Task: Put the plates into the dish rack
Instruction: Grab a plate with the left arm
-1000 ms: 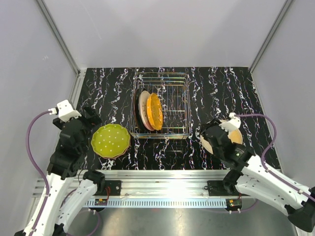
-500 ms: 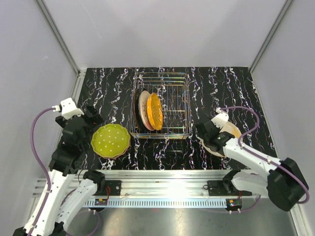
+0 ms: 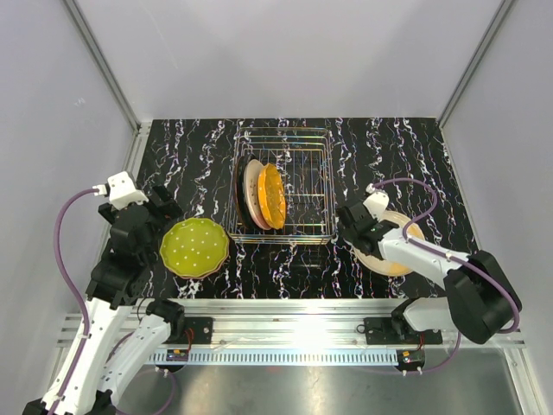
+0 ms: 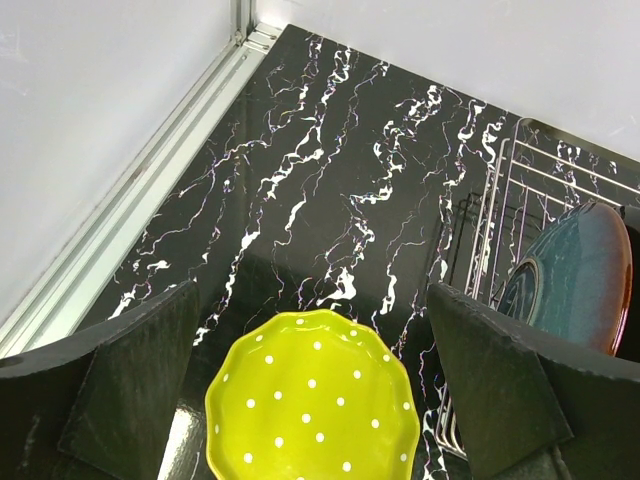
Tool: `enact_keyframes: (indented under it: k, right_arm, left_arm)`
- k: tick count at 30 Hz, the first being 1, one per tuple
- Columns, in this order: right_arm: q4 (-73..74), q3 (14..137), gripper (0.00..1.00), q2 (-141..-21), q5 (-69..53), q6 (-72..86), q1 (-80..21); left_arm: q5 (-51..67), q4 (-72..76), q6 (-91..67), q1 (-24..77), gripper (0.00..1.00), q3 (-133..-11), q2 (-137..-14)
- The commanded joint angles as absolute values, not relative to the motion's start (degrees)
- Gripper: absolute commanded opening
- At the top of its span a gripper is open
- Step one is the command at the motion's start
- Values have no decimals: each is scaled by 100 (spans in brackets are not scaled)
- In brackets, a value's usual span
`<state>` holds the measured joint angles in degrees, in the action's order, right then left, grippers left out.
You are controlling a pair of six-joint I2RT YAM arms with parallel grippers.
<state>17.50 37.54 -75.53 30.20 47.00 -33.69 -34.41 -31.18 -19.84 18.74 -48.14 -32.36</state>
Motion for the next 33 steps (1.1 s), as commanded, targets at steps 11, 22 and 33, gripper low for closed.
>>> enact_keyframes:
  k: [11,22,33]
  right_arm:
    - [1617,4122,0,-7366,2751,4483,-3287]
    - [2013,4298,0,-6539,2769,4254,-3252]
    - [1952,4271,48,-7390,2436,4201,-3103]
  left_arm:
    - [-3331,-2909,-1890,1881,99,-4799,-3147]
    - [-3331,-2909,-1890,1890,99,-4799,-3103]
    - [-3313,-2909,-1881,1890,99,-4799,-3138]
